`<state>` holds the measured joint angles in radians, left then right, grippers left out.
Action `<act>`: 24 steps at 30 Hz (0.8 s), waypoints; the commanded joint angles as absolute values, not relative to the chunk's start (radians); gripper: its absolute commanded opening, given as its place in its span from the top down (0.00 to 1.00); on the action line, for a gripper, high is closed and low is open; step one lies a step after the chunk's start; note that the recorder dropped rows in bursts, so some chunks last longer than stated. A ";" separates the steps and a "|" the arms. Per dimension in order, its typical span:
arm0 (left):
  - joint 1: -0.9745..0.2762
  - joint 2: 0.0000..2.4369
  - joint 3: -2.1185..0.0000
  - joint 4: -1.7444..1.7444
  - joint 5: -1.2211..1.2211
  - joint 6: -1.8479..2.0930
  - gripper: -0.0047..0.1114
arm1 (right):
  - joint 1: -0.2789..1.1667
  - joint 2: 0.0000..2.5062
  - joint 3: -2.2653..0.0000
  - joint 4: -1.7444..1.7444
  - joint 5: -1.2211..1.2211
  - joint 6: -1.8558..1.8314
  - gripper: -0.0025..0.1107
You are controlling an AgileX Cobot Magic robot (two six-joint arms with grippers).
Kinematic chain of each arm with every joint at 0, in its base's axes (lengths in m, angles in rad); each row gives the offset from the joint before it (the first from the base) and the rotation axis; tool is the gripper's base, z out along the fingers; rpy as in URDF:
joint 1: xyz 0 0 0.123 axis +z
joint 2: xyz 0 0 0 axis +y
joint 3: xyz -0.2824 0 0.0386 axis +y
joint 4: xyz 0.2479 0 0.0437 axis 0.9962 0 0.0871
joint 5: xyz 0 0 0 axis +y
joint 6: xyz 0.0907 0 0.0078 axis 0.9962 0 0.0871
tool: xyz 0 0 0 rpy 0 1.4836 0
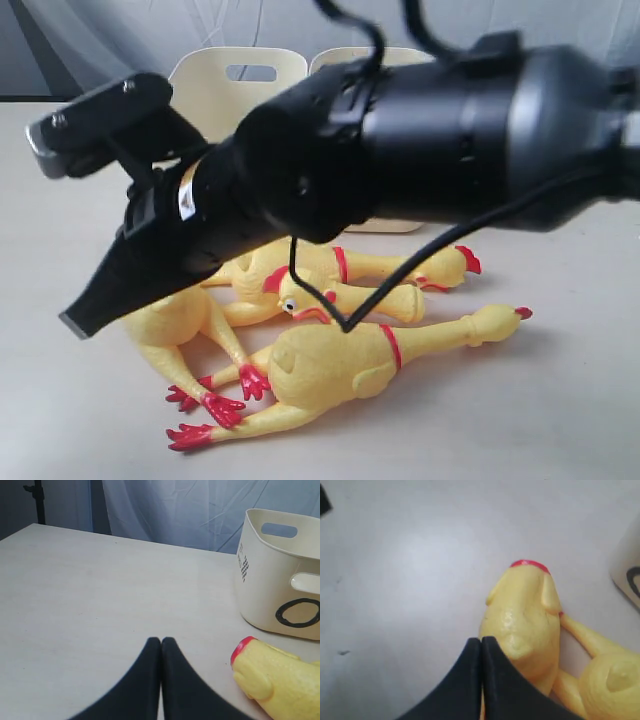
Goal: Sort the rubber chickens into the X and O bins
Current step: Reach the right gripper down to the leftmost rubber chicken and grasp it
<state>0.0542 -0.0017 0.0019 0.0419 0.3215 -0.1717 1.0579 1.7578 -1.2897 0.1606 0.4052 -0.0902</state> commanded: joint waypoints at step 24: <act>0.045 0.000 0.000 0.040 0.315 -0.173 0.96 | 1.056 2.127 -1.427 0.020 0.275 -0.029 0.06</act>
